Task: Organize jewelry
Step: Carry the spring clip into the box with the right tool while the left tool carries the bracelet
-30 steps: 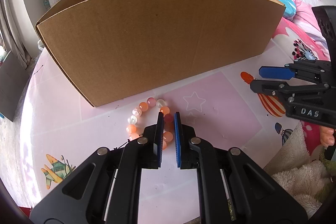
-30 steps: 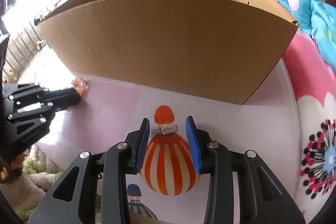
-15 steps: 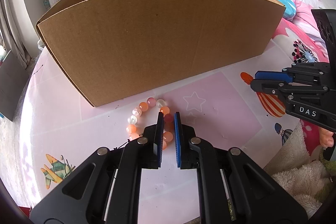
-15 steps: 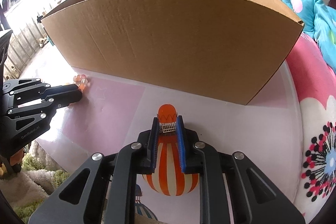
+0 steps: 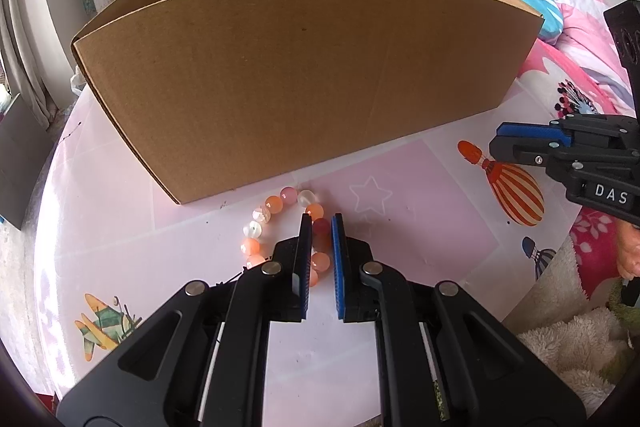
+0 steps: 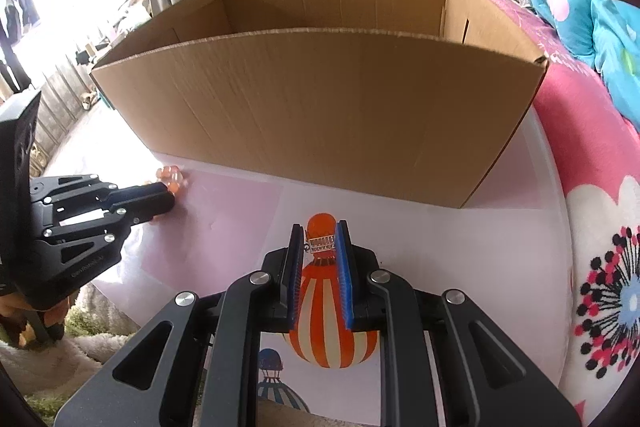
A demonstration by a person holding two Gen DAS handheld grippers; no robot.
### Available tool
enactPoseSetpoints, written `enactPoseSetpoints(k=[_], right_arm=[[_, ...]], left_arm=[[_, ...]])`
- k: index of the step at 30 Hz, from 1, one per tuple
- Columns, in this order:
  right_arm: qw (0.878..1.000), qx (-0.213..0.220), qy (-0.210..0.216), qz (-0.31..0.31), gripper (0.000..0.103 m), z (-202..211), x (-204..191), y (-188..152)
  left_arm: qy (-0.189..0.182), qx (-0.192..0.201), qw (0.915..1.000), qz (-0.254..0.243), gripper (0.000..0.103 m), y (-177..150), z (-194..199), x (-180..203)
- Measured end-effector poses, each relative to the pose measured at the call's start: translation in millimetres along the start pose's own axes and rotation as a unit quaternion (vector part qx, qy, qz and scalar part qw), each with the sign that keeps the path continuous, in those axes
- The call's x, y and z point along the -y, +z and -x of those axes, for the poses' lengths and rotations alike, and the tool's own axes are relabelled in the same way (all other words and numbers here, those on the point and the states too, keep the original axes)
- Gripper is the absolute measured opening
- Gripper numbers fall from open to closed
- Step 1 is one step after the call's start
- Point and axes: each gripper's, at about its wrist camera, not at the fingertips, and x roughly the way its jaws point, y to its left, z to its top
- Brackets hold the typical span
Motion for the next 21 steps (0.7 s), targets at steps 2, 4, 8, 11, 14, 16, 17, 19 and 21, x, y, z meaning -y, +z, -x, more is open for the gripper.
enactPoseSetpoints(k=[2,4,8,11,14,16,17,19,21], right_arm=[[1.000,0.002,0.001,-0.002,0.016,1,-1,-2],[1.000,0.002,0.001,-0.004,0.016,3,-3,-3],[1.000,0.012,0.004,-0.013,0.016,2,-6,-1],[0.999,0.028,0.013,-0.026,0.016,11,-3,-2],[0.998,0.044,0.024,-0.037,0.016,24,0,-2],[0.997,0.055,0.037,-0.046,0.016,33,3,1],[0.996,0.060,0.042,-0.049,0.016,37,4,3],[0.994,0.075,0.055,-0.057,0.016,48,8,7],[0.993,0.089,0.061,-0.058,0.016,55,10,13]], left_arm=[[-0.004,0.006,1.0000,0.002,0.009,-1,0,-2],[-0.009,0.008,0.9999,0.003,0.009,-3,1,-4],[-0.023,0.010,0.9997,0.006,0.009,-4,1,-12],[-0.035,0.012,0.9992,0.011,0.008,-6,5,-17],[-0.058,0.032,0.9976,0.018,0.008,-5,19,-21],[-0.078,0.048,0.9954,0.029,0.008,-2,32,-25],[-0.086,0.053,0.9943,0.033,0.008,0,37,-27],[-0.098,0.066,0.9921,0.041,0.008,5,49,-29],[-0.110,0.082,0.9896,0.042,0.008,13,62,-29]])
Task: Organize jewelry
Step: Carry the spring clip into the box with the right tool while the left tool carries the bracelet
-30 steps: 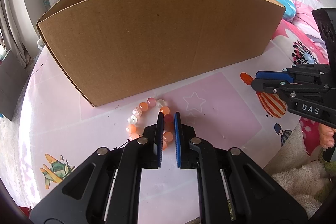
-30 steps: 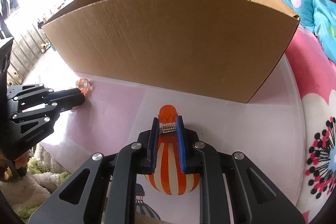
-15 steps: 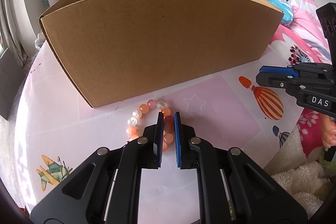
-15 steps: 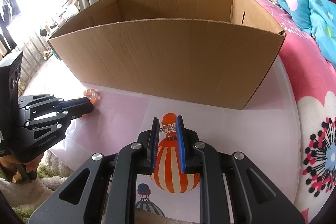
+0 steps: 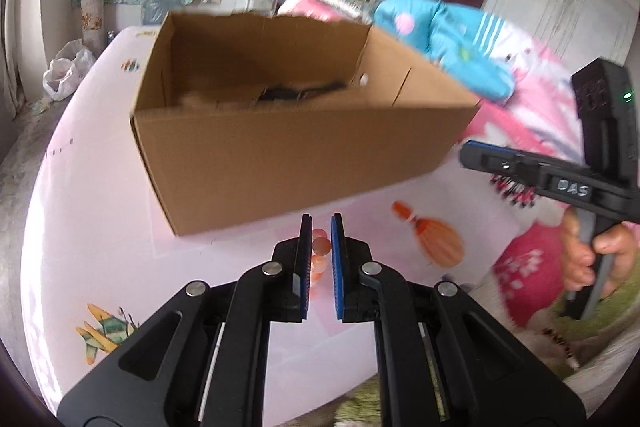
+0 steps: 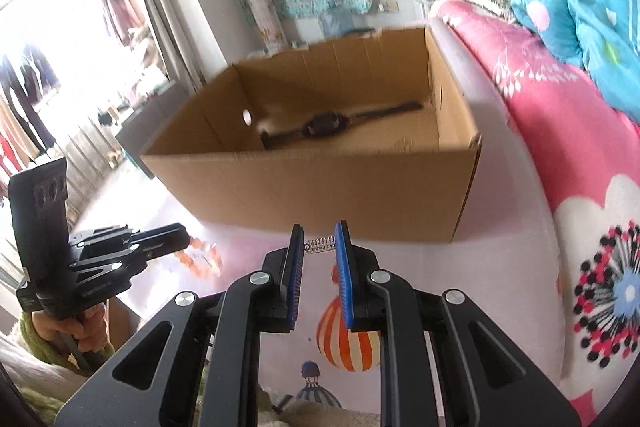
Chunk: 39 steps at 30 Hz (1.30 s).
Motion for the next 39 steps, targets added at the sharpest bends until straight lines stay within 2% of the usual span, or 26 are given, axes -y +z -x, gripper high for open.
enactPoseSetpoints(k=[5,10,12,15,17,20,22,27,32,39], right_arm=[[0.999,0.041,0.022,0.003,0.016,15,-1,22],[0.995,0.086,0.056,0.007,0.016,27,3,48],[0.993,0.099,0.061,0.009,0.016,27,7,58],[0.991,0.116,0.064,0.006,0.016,24,16,73],[0.990,0.124,0.066,0.002,0.016,21,23,80],[0.989,0.130,0.072,-0.005,0.016,15,31,84],[0.989,0.127,0.073,-0.010,0.016,10,37,85],[0.991,0.110,0.075,-0.021,0.016,-3,50,85],[0.993,0.092,0.072,-0.030,0.016,-9,61,89],[0.995,0.071,0.063,-0.021,0.016,-16,61,95]], left_arm=[[-0.065,0.038,0.9971,0.007,0.008,30,25,11],[-0.133,0.081,0.9877,0.011,0.008,74,48,20],[-0.146,0.092,0.9851,0.004,0.008,93,48,25],[-0.116,0.103,0.9876,-0.024,0.008,114,38,31],[-0.091,0.093,0.9909,-0.034,0.008,123,23,33],[-0.067,0.043,0.9964,-0.030,0.008,130,-16,25],[-0.043,-0.004,0.9985,-0.032,0.008,128,-47,19],[-0.040,-0.085,0.9955,-0.012,0.008,118,-93,1],[-0.045,-0.121,0.9916,0.005,0.008,107,-107,-8],[-0.058,-0.114,0.9916,0.013,0.009,103,-102,-12]])
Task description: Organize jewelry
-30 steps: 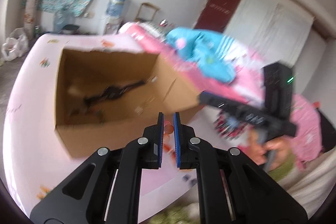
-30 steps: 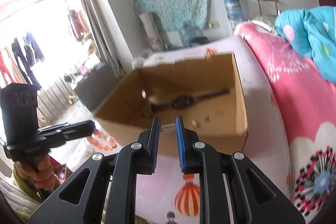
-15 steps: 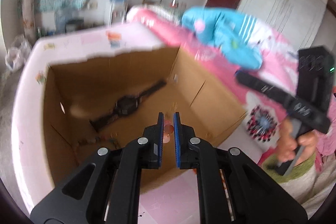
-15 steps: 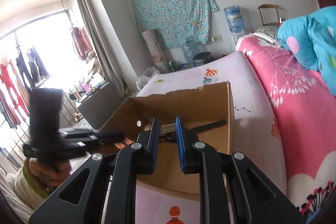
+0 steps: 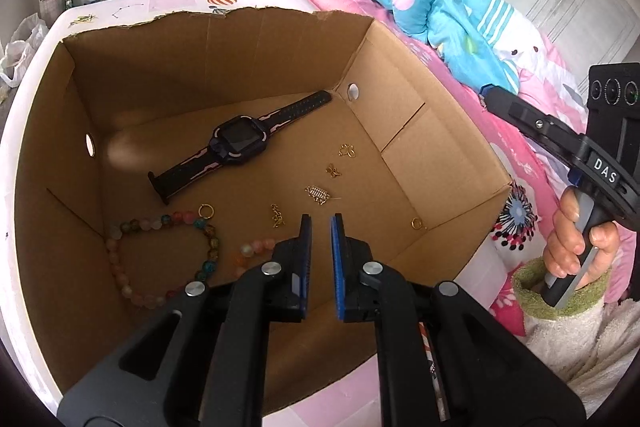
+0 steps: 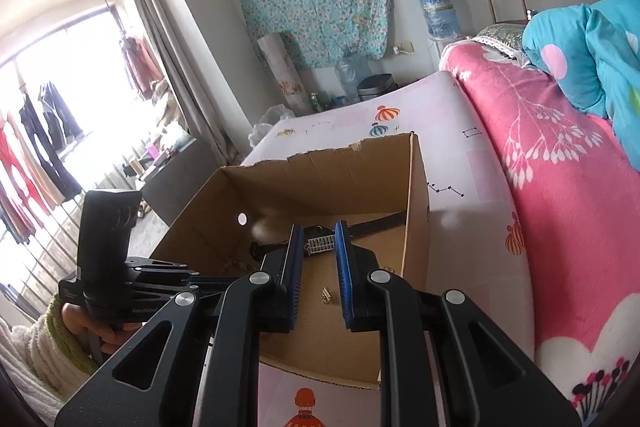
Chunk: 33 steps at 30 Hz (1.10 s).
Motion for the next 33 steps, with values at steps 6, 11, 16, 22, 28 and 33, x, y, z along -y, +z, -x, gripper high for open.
enactPoseSetpoints(k=[6,11,16,22,28,33], right_arm=[[0.999,-0.037,-0.006,0.008,0.016,-12,-5,0],[0.995,-0.094,-0.010,0.023,0.016,-38,-12,7],[0.985,-0.167,-0.016,0.041,0.016,-65,-19,6],[0.970,-0.224,-0.054,0.082,0.016,-79,-30,-1],[0.964,-0.235,-0.079,0.097,0.017,-82,-34,-3],[0.967,-0.227,-0.080,0.084,0.017,-79,-31,-1]], left_arm=[[-0.006,0.049,0.9988,0.005,0.012,-7,30,-1],[-0.001,0.099,0.9950,0.010,0.029,-22,66,-4],[0.017,0.125,0.9918,0.019,0.038,-37,89,-11],[0.052,0.156,0.9861,0.020,0.044,-54,109,-20],[0.053,0.176,0.9820,0.044,0.044,-64,119,-35],[0.053,0.178,0.9812,0.053,0.044,-69,123,-40]])
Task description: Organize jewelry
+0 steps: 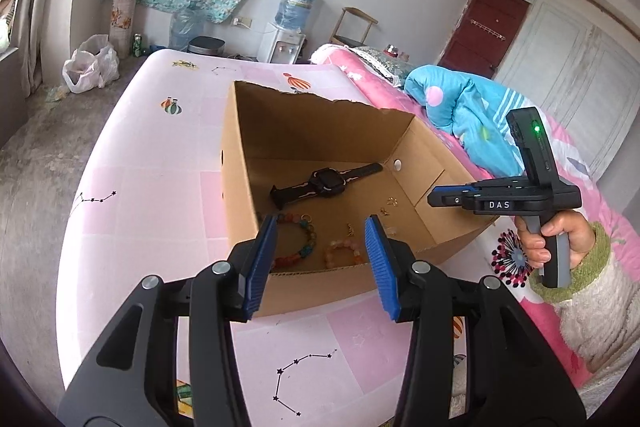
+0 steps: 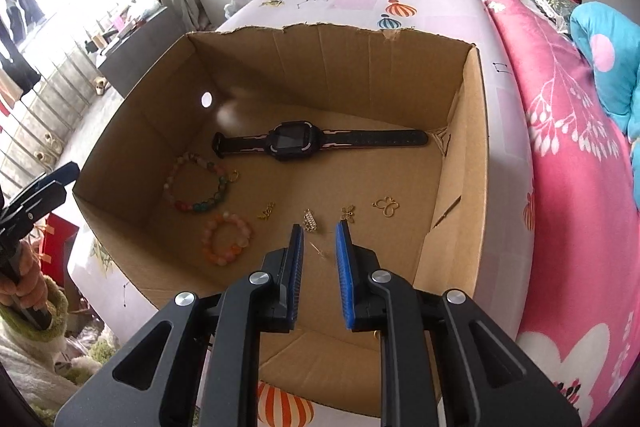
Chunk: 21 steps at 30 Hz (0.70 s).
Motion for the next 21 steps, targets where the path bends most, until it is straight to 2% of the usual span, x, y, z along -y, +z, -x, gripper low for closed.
enactPoseSetpoints(k=[4,6,7,8,10,12,13,14,17,20,21], right_arm=[[1.000,0.013,0.002,-0.013,0.017,6,3,-2],[0.999,0.034,0.006,-0.022,0.018,18,5,-5],[0.999,0.042,0.007,-0.027,0.022,23,5,-6],[0.997,0.060,0.010,-0.037,0.033,32,8,-9],[0.994,0.091,0.010,-0.060,0.042,47,15,-16],[0.989,0.120,0.008,-0.091,0.049,61,27,-25],[0.986,0.128,0.011,-0.109,0.054,65,34,-30],[0.981,0.133,0.021,-0.138,0.055,67,45,-38],[0.974,0.120,0.040,-0.190,0.055,57,64,-55],[0.972,0.103,0.044,-0.206,0.055,41,68,-65],[0.972,0.095,0.059,-0.208,0.055,35,68,-67]], left_arm=[[0.012,0.005,0.9999,0.000,0.044,-2,3,-1],[0.020,0.009,0.9998,-0.001,0.045,-3,4,-1],[0.025,0.011,0.9996,0.000,0.049,-3,6,-2],[0.028,0.013,0.9995,0.002,0.051,-4,6,-1],[0.035,0.015,0.9993,0.009,0.056,-5,8,-4],[0.044,0.009,0.9987,0.026,0.062,-7,6,-9],[0.046,0.007,0.9984,0.032,0.063,-8,6,-12],[0.044,0.000,0.9981,0.044,0.063,-9,3,-16],[0.026,-0.027,0.9952,0.090,0.064,-14,-8,-30],[0.004,-0.038,0.9921,0.119,0.066,-19,-20,-37],[-0.003,-0.042,0.9907,0.129,0.066,-19,-23,-40]])
